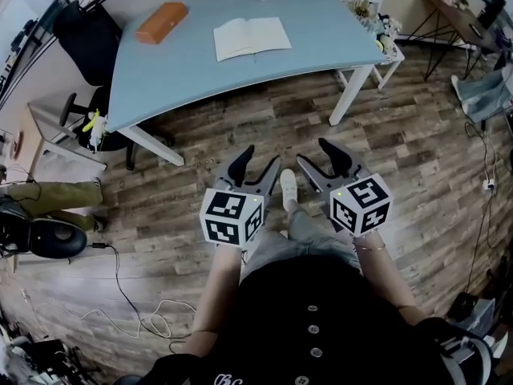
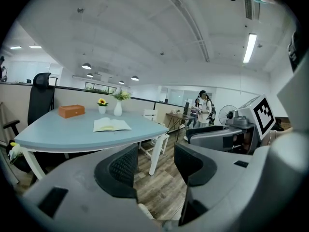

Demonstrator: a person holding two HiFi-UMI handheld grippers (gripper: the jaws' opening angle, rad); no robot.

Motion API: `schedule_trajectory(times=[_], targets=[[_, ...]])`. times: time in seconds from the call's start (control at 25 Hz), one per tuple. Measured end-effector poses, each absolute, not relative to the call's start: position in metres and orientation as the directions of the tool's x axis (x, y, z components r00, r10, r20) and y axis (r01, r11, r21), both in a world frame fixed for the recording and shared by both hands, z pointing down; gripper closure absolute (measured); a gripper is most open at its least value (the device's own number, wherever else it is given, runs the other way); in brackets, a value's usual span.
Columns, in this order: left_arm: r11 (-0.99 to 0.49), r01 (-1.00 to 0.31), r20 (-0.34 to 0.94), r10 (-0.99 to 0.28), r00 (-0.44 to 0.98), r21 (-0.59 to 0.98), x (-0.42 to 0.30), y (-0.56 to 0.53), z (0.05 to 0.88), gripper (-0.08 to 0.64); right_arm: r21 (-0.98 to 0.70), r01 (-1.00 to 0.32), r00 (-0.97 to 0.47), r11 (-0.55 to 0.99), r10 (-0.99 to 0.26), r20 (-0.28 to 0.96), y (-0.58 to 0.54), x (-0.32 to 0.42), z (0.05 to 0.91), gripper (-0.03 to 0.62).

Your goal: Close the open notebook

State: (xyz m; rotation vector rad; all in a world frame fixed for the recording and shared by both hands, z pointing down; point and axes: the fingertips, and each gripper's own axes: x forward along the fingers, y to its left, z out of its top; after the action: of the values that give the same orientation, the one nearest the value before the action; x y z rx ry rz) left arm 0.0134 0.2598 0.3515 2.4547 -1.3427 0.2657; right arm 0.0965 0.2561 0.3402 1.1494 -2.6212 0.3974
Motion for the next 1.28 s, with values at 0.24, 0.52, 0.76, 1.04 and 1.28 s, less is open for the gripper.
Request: schedule_trajectory(times=[0.24, 0.52, 0.76, 1.04, 1.28], targets=[[-0.478, -0.858, 0.331, -0.792, 0.513, 0.188, 0.004, 0.215, 0.356, 0.344, -0.156, -0.712, -0.691, 0.685, -0.643, 0.331, 0.204, 0.08, 0.345, 0.364], [-0.429, -0.888, 0.338, -0.821, 0.46, 0.164, -0.016, 0.138, 0.346, 0.344, -0.167, -0.675, -0.727, 0.719, -0.609, 0.317, 0.126, 0.064, 0.341, 0.365], [-0.404, -0.899, 0.335, -0.834, 0.437, 0.168, -0.022, 0.076, 0.342, 0.344, -0.159, -0.642, -0.753, 0.75, -0.579, 0.311, 0.065, 0.052, 0.336, 0.372], [-0.392, -0.906, 0.335, -0.842, 0.423, 0.159, -0.023, 0.007, 0.337, 0.344, -0.165, -0.633, -0.761, 0.756, -0.569, 0.312, -0.004, 0.056, 0.335, 0.373], [-0.366, -0.915, 0.36, -0.841, 0.403, 0.169, -0.029, -0.021, 0.346, 0.344, -0.178, -0.63, -0.762, 0.756, -0.557, 0.331, -0.037, 0.056, 0.344, 0.373]])
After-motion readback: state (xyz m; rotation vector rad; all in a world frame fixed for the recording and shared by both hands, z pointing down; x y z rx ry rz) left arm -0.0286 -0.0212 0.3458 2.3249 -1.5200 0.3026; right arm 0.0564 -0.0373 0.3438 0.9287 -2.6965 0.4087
